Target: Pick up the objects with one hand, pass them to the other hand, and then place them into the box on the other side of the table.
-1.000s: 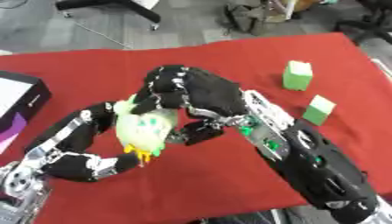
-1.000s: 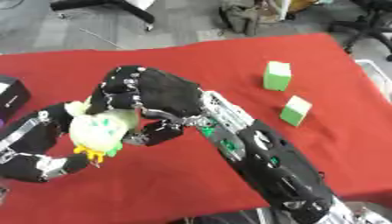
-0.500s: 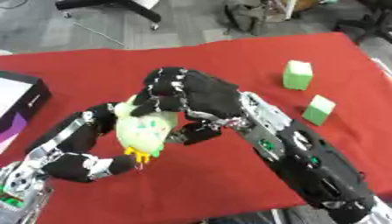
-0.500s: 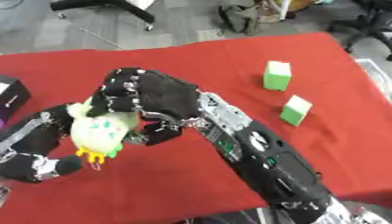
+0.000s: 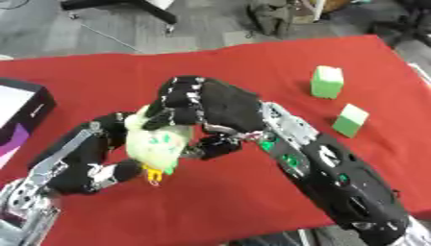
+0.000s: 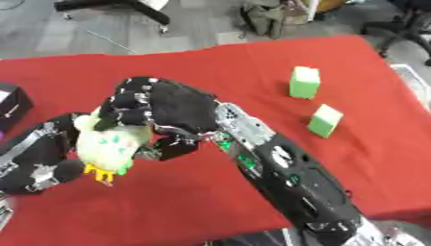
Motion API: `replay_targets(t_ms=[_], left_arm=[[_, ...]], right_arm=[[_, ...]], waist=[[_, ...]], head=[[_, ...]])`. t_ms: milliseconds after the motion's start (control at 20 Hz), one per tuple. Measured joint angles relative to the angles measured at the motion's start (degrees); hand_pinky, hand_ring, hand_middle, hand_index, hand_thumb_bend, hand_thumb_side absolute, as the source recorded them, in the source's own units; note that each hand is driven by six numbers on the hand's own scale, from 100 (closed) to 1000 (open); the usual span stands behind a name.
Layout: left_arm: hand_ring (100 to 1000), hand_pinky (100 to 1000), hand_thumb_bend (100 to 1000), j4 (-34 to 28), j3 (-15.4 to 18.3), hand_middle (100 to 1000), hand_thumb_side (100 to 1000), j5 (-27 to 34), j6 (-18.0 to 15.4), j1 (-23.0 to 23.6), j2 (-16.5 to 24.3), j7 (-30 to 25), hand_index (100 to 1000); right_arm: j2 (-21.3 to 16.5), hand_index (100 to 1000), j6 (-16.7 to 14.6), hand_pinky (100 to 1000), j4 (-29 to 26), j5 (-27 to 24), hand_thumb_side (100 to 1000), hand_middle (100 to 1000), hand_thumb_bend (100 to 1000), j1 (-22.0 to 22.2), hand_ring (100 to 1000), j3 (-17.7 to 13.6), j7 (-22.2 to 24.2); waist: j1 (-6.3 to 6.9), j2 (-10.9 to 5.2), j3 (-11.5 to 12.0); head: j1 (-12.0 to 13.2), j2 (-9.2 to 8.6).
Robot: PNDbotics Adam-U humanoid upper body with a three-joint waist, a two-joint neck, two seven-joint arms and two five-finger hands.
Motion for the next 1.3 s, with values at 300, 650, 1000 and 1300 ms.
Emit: replay_targets(t_ms=[300,650,1000,1300], left_arm=[[646,864,676,-1.3,-1.6,565,473,0.0,5.1,-1.1,1.1,2.1,763],[616,847,670,-3.5,-2.9,539,474,-1.4,10.7,-2.0,2.8,-0.1,755],[535,803,582,-4.9,-3.5,466,318,-3.5,13.7,-3.2,4.7,-4.9,703],[400,711,433,-5.3,-3.6,284,150,-6.4,14.3,-4.3,5.7,-8.6,552]], right_arm=[[-0.1,567,-0.1,597,-1.0,4.1,100,475,238,0.0,600,0.4,-1.6],[-0.2,579,0.8,604,-1.3,8.1,100,489,248,0.0,610,0.9,-3.6],[-0.5,587,1.3,605,-1.7,10.6,100,499,224,0.0,618,1.4,-5.2],[-0.6,595,1.5,602,-1.7,11.6,100,508,168,0.0,623,1.8,-6.3]], waist=[[0.14,0.00,0.0],[0.19,0.00,0.0],[0.26,0.00,-0.1],[0.33,-0.02,0.1]], head=[[0.2,0.00],[0.3,0.00],[0.3,0.00],[0.3,0.00]])
